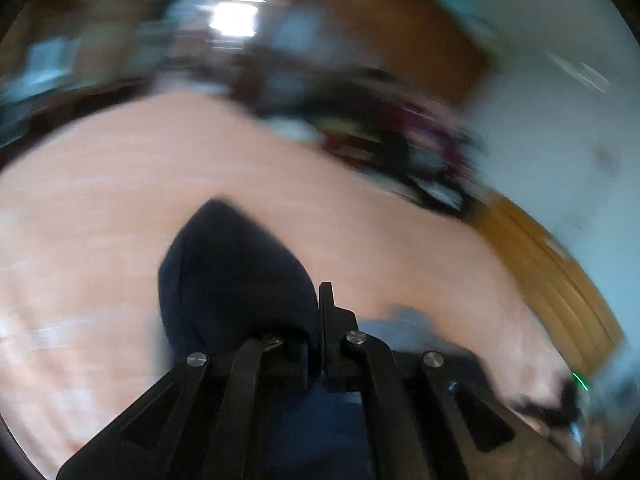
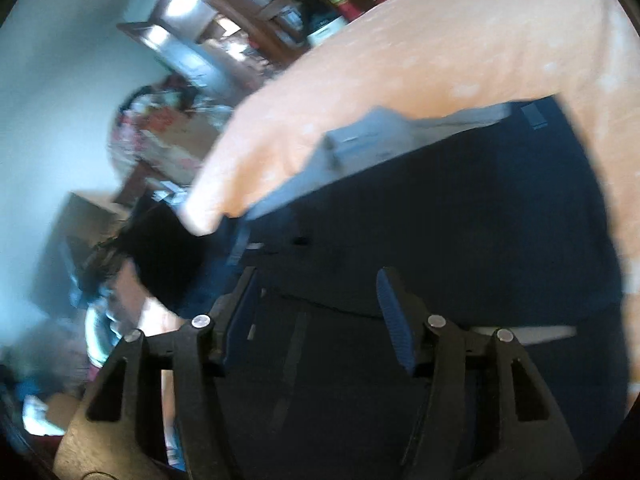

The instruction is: Fold small clothes

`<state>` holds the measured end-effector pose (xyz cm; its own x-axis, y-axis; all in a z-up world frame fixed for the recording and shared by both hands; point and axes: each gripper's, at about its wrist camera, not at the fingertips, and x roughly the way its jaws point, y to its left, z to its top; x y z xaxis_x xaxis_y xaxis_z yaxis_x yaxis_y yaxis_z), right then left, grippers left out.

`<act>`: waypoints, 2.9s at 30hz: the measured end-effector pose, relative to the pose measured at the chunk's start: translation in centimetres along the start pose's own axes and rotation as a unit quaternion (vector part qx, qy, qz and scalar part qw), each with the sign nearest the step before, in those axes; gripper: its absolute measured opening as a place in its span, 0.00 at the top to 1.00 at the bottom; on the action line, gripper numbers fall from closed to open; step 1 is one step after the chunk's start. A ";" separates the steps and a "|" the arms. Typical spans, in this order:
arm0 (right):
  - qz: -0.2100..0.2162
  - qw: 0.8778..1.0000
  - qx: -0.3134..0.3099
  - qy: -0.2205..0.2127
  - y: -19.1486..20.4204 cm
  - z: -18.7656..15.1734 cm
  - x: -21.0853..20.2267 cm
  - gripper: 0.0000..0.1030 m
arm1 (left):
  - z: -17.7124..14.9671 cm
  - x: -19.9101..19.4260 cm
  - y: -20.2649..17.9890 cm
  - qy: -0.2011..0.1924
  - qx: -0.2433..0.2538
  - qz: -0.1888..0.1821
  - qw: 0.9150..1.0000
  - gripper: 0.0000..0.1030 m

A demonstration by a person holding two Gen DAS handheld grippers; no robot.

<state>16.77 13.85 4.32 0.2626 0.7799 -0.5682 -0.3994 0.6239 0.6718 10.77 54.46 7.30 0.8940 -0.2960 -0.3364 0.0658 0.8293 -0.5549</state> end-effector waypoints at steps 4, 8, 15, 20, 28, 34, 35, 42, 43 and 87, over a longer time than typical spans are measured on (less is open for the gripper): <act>0.052 0.998 0.016 0.040 0.6 0.4 3.7 0.32 | -5.1 7.1 -6.3 0.100 0.004 -0.086 0.991 0.61; 0.073 0.993 0.034 0.084 0.0 0.5 7.7 0.29 | -10.0 7.8 -4.1 0.122 -0.049 -0.079 0.988 0.61; 0.034 0.995 0.063 0.066 -2.1 1.7 8.5 0.29 | -14.3 4.4 4.2 0.068 -0.170 0.015 0.983 0.59; -0.045 0.996 0.044 0.056 -4.2 1.3 6.1 0.29 | -16.0 3.4 5.3 0.029 -0.191 0.022 0.981 0.54; -0.032 0.992 0.023 0.118 -3.7 0.3 10.9 0.35 | -18.2 -0.8 5.0 -0.029 -0.201 0.036 0.978 0.53; -0.007 0.996 0.015 0.091 -2.4 1.3 10.3 0.97 | -18.5 -4.2 7.5 -0.102 -0.267 0.074 0.955 0.47; 0.006 0.997 0.010 0.075 -1.8 2.0 9.3 0.98 | -18.4 -4.1 7.6 -0.104 -0.271 0.076 0.954 0.47; 0.008 1.000 -0.023 -0.010 -0.4 6.4 2.9 0.98 | -18.6 -3.3 7.5 -0.092 -0.265 0.093 0.955 0.46; 0.000 1.000 -0.018 -0.020 -1.0 6.7 2.1 0.98 | -18.7 -3.3 7.6 -0.092 -0.267 0.093 0.955 0.46; -0.133 0.990 0.037 -0.031 -12.8 4.1 -3.7 0.94 | -11.0 11.5 6.2 0.183 -0.039 0.247 0.951 0.50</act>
<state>24.52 3.17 -0.17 0.4034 0.5881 -0.7010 -0.2440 0.8075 0.5370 16.58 50.99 -8.40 0.5917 -0.0359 -0.8054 -0.3691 0.8761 -0.3102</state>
